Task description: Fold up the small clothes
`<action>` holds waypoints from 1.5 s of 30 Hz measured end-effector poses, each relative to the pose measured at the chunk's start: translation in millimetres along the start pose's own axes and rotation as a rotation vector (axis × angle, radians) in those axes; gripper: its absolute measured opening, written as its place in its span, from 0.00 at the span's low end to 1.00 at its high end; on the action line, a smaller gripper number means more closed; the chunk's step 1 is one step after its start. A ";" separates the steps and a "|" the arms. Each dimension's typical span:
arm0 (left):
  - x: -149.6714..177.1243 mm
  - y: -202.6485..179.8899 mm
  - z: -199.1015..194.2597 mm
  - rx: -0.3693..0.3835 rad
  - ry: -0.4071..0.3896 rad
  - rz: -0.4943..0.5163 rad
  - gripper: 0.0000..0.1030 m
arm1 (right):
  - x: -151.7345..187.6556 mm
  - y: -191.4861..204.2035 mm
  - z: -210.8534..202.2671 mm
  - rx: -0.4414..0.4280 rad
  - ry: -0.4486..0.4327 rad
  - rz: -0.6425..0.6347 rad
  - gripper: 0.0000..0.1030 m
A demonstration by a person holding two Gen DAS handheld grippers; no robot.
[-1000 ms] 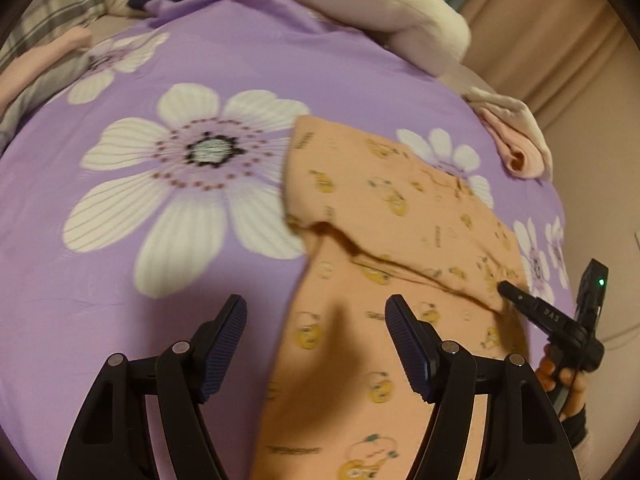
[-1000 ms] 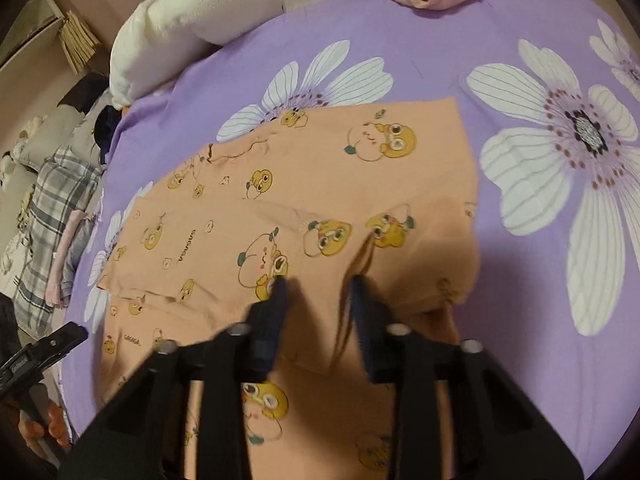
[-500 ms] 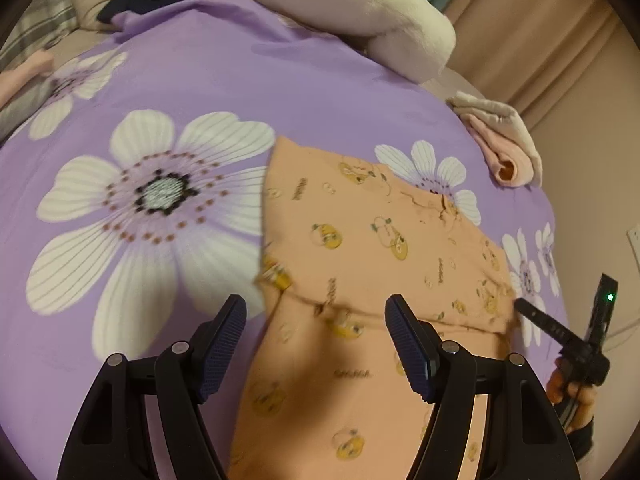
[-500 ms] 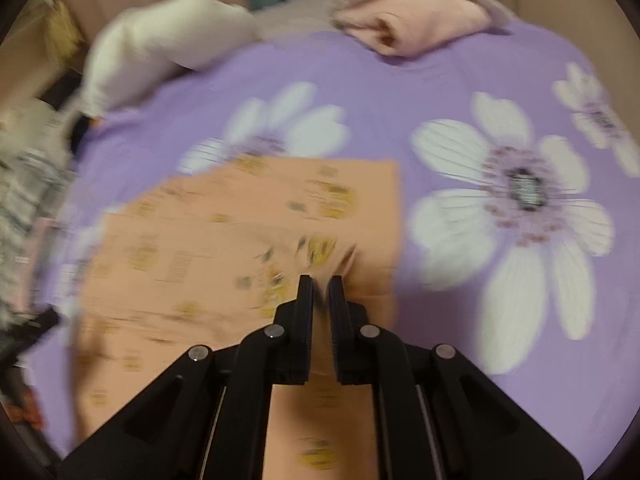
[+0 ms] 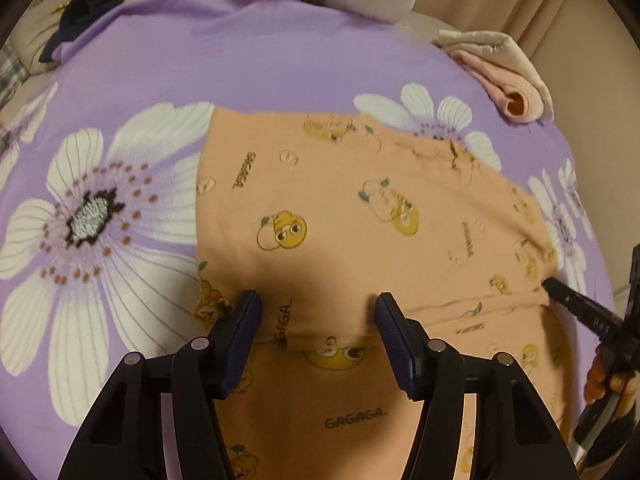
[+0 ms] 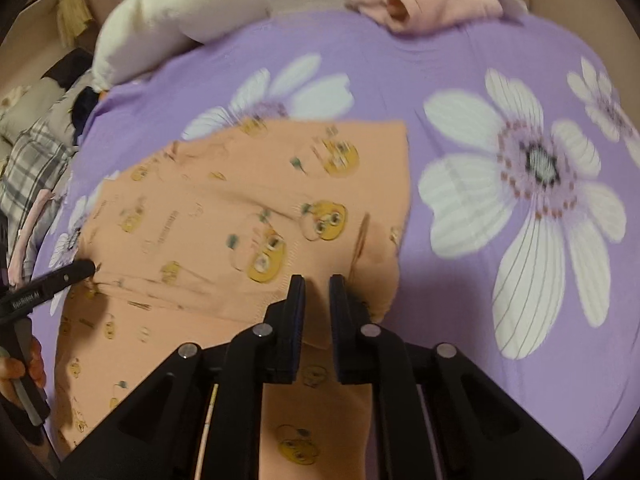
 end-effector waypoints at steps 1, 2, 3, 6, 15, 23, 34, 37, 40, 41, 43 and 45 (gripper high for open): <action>0.1 0.1 -2.5 0.001 -0.002 -0.002 0.59 | 1.4 -0.8 -0.6 -0.007 -0.003 0.007 0.10; 0.4 0.1 -5.8 0.006 -0.001 -0.008 0.59 | 1.6 -1.0 -2.6 -0.011 -0.006 0.012 0.11; 1.6 0.1 -12.6 0.023 -0.001 -0.022 0.59 | 2.1 -0.2 -6.6 -0.018 -0.006 0.018 0.15; 9.7 4.2 -35.4 0.074 -0.021 -0.057 0.59 | 7.4 3.2 -26.4 -0.046 -0.022 0.020 0.22; 80.3 57.2 -79.6 0.229 0.016 -0.252 0.68 | 69.1 -20.0 -78.0 -0.169 -0.016 0.113 0.44; 102.6 46.1 -75.5 0.458 0.051 -0.339 0.68 | 121.2 -30.2 -74.7 -0.346 0.070 0.249 0.45; 133.7 23.0 -87.4 0.570 0.108 -0.305 0.68 | 153.6 5.3 -79.3 -0.507 0.136 0.249 0.42; 150.5 18.9 -96.2 0.609 0.131 -0.293 0.68 | 170.9 9.4 -89.1 -0.532 0.155 0.237 0.42; 164.3 17.4 -104.5 0.628 0.145 -0.293 0.68 | 181.0 15.7 -93.8 -0.541 0.171 0.230 0.42; 169.3 15.9 -107.1 0.644 0.152 -0.301 0.68 | 185.6 17.8 -96.1 -0.545 0.178 0.226 0.42; 172.7 11.7 -106.4 0.659 0.160 -0.313 0.68 | 193.0 21.6 -99.8 -0.553 0.185 0.221 0.42; 177.3 8.8 -107.9 0.669 0.166 -0.312 0.68 | 198.4 25.0 -101.3 -0.564 0.192 0.223 0.42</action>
Point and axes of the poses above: each gripper's, at about its wrist camera, not at the fingertips, and z roughly the way its jaws point, y to its left, x to its underside, the point moved 8 cm from there along z, roughly the way its jaws point, and after that the axes turned 1 degree about y, right-handed, at the moved point
